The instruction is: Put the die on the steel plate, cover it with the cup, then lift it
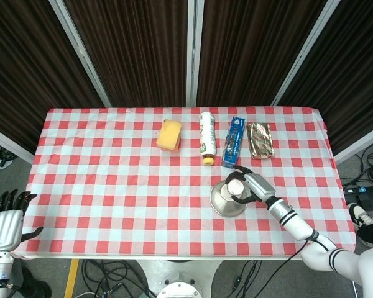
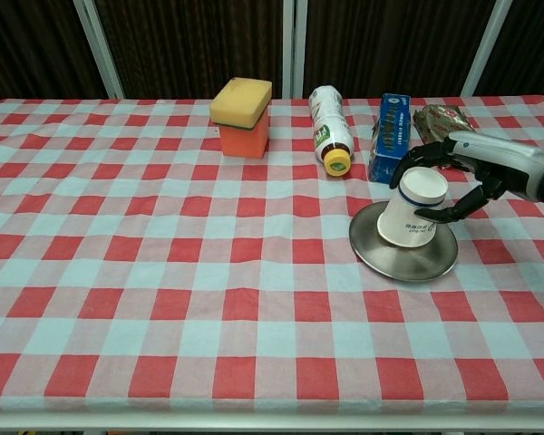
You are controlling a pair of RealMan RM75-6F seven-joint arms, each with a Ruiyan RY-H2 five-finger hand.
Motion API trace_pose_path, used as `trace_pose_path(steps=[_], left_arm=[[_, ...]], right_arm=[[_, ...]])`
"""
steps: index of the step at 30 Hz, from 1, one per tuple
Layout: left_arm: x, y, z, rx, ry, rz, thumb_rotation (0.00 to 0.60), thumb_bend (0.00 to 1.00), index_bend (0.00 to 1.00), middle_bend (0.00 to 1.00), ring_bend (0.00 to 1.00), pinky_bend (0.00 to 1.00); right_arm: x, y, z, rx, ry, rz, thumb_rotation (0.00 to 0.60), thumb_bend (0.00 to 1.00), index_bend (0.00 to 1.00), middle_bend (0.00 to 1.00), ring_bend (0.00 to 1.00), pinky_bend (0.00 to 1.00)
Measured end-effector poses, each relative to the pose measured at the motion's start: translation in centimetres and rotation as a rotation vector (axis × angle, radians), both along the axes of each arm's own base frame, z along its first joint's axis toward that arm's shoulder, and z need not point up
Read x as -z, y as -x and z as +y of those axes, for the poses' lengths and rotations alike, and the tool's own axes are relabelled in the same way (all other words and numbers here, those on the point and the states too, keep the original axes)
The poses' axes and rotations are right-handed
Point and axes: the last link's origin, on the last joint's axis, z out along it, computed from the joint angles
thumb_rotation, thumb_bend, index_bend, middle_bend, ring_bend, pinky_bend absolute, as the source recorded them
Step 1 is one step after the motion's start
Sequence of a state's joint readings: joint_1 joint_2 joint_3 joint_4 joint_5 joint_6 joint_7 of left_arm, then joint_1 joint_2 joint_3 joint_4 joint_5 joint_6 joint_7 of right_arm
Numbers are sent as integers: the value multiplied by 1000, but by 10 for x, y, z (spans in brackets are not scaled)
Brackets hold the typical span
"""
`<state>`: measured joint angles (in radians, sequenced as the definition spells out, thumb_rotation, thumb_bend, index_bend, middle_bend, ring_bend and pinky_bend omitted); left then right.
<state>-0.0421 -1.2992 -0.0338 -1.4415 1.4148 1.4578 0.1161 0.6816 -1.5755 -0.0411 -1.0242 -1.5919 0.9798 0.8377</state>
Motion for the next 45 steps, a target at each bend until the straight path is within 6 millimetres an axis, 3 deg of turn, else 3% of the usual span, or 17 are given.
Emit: trace_pose_path(steps=[6, 14, 23, 30, 35, 40, 45], left_arm=[[-1, 0, 0, 3, -2, 1, 600, 27, 193, 145, 46, 32], [0, 1, -1, -3, -2, -2, 600, 26, 193, 145, 46, 32], [-1, 1, 0, 4, -7, -2, 600, 27, 193, 144, 46, 32], [-1, 2, -1, 5, -9, -7, 600, 27, 193, 144, 46, 32], [-1, 0, 1, 13, -12, -6, 600, 26, 193, 145, 46, 32], [-1, 1, 0, 10, -9, -6, 600, 27, 193, 144, 46, 32], [-1, 1, 0, 11, -10, -4, 600, 27, 193, 144, 46, 32]], right_arm=[[4, -6, 16, -56, -63, -24, 600, 309, 472, 297, 63, 72], [4, -3, -4, -2, -3, -7, 600, 306, 469, 297, 63, 70], [3, -16, 16, -38, -112, -74, 600, 308, 460, 296, 63, 70], [-25, -9, -3, -12, 51, -73, 600, 308, 456, 296, 63, 70], [-39, 6, -17, 54, 139, -44, 600, 308, 443, 291, 63, 70], [-41, 25, -32, 135, 175, 13, 600, 308, 401, 276, 63, 70], [-31, 34, -37, 172, 160, 62, 600, 308, 255, 233, 24, 57]])
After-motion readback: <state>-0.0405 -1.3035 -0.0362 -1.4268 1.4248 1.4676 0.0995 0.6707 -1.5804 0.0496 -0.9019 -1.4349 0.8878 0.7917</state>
